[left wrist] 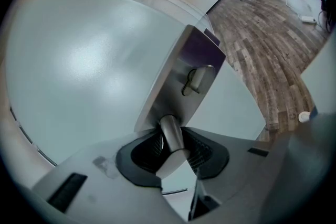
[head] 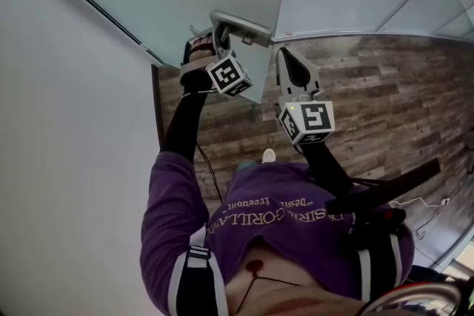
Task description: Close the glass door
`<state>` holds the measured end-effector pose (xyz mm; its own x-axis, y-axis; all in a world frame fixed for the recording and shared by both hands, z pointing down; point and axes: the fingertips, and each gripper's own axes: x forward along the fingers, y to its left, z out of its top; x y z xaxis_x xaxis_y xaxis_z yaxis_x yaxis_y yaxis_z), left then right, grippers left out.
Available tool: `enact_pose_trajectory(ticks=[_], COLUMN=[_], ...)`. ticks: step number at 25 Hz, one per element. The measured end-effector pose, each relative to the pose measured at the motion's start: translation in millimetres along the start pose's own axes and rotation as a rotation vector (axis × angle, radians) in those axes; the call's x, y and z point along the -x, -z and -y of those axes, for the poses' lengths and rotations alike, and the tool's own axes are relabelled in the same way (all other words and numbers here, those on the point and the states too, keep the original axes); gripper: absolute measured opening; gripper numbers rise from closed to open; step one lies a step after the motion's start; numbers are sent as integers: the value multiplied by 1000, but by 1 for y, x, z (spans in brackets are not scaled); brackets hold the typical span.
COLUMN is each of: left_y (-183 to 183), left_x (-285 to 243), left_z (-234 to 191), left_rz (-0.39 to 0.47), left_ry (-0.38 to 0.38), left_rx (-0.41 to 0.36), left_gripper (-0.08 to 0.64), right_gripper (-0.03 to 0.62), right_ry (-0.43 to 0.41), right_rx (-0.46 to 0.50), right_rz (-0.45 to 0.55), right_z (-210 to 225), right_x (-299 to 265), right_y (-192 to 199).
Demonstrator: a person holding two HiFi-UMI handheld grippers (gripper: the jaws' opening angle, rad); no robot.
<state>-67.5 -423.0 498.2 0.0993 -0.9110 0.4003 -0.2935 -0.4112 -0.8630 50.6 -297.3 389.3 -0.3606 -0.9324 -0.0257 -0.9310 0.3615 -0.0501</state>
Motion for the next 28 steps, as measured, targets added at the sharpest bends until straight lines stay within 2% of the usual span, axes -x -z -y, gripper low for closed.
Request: enact_pose_trajectory(ticks=[5, 9, 13, 20, 22, 24, 28], left_y=[-10, -37, -45, -65, -69, -69, -60], left_x=[-29, -38, -61, -96, -105, -114, -133], left_z=[-6, -21, -18, -29, -31, -32, -26], left_rz=[-13, 57, 14, 24, 45, 95, 199], left_ry=[-11, -14, 15, 22, 7, -19, -75], left_rx=[23, 76, 80, 92, 61, -17, -274], left_gripper=[104, 104, 106, 109, 107, 107, 107], right_gripper=[-3, -3, -3, -3, -3, -3, -3], right_ry=[-17, 11, 45, 98, 114, 127, 152], right_rx=[9, -2, -19, -17, -11, -5, -4], right_rz=[18, 15, 9, 26, 37, 44, 38], right_z=[8, 21, 34, 53, 59, 63, 75], right_x=[-13, -20, -35, -68, -75, -83, -97], right_y=[4, 8, 6, -5, -7, -7, -6])
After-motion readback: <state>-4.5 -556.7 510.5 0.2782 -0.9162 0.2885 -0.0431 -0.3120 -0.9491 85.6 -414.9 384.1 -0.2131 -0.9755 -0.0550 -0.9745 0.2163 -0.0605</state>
